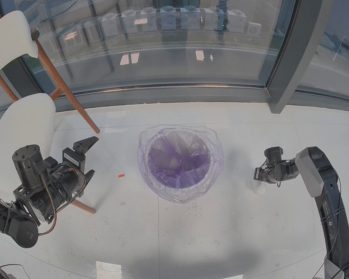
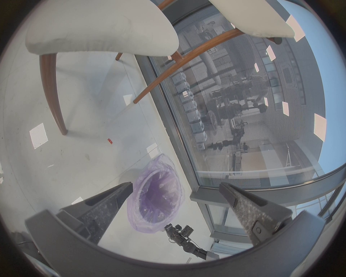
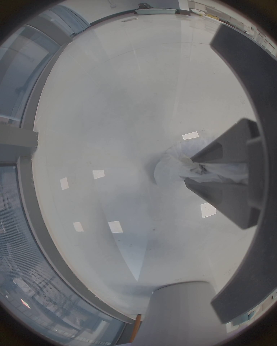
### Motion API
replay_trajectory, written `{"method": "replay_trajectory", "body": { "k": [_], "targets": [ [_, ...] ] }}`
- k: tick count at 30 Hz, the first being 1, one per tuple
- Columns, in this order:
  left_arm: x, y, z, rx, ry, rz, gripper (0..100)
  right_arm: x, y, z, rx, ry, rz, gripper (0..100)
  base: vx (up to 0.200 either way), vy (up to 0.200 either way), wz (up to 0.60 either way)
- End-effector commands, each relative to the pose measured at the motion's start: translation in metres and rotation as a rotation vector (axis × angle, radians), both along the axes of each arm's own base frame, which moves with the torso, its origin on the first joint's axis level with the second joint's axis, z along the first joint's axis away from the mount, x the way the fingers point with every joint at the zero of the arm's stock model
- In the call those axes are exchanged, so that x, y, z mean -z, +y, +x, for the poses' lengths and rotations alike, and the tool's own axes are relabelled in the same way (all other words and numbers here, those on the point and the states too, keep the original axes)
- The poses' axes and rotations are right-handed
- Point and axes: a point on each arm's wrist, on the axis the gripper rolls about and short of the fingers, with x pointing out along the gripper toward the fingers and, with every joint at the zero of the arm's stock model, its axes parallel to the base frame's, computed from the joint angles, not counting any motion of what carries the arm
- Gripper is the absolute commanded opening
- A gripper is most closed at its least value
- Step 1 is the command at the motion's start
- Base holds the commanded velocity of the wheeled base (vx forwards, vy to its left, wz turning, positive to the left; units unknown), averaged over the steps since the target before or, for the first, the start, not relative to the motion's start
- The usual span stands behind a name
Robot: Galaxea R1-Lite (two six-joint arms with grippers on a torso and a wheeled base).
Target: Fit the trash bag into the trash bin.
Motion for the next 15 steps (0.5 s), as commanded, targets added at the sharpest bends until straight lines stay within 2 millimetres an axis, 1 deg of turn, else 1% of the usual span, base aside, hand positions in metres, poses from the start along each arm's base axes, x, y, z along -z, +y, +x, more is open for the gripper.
{"method": "replay_trajectory", "body": {
  "k": [1,2,3,4,6,8,9,10,11,12,15],
  "targets": [
    [-0.026,0.038,-0.011,-0.132,-0.103,-0.021,100,-0.185,0.044,-0.028,-0.01,-0.289,0.21,0,0.0,0.0,0.0],
    [-0.027,0.04,-0.012,-0.14,-0.107,-0.02,100,-0.197,0.052,-0.034,-0.023,-0.306,0.244,0,0.0,0.0,0.0],
    [-0.032,0.049,-0.015,-0.174,-0.126,-0.018,100,-0.252,0.085,-0.06,-0.086,-0.38,0.357,0,0.0,0.0,0.0],
    [-0.033,0.052,-0.016,-0.181,-0.13,-0.012,100,-0.268,0.096,-0.071,-0.112,-0.402,0.375,0,0.0,0.0,0.0],
    [-0.034,0.055,-0.018,-0.186,-0.138,0.013,100,-0.291,0.121,-0.094,-0.178,-0.428,0.396,0,0.0,0.0,0.0],
    [-0.034,0.056,-0.02,-0.189,-0.141,0.045,100,-0.304,0.139,-0.115,-0.23,-0.437,0.406,0,0.0,0.0,0.0],
    [-0.031,0.057,-0.021,-0.191,-0.136,0.078,100,-0.316,0.152,-0.135,-0.275,-0.443,0.419,0,0.0,0.0,0.0],
    [-0.028,0.056,-0.023,-0.191,-0.13,0.099,100,-0.319,0.16,-0.145,-0.301,-0.443,0.427,0,0.0,0.0,0.0],
    [-0.027,0.056,-0.023,-0.191,-0.129,0.112,100,-0.32,0.164,-0.15,-0.313,-0.443,0.43,0,0.0,0.0,0.0],
    [-0.023,0.057,-0.025,-0.197,-0.123,0.166,100,-0.32,0.173,-0.165,-0.349,-0.427,0.435,0,0.0,0.0,0.0],
    [-0.022,0.057,-0.026,-0.199,-0.12,0.181,100,-0.319,0.177,-0.17,-0.362,-0.42,0.432,0,0.0,0.0,0.0]
  ]
}}
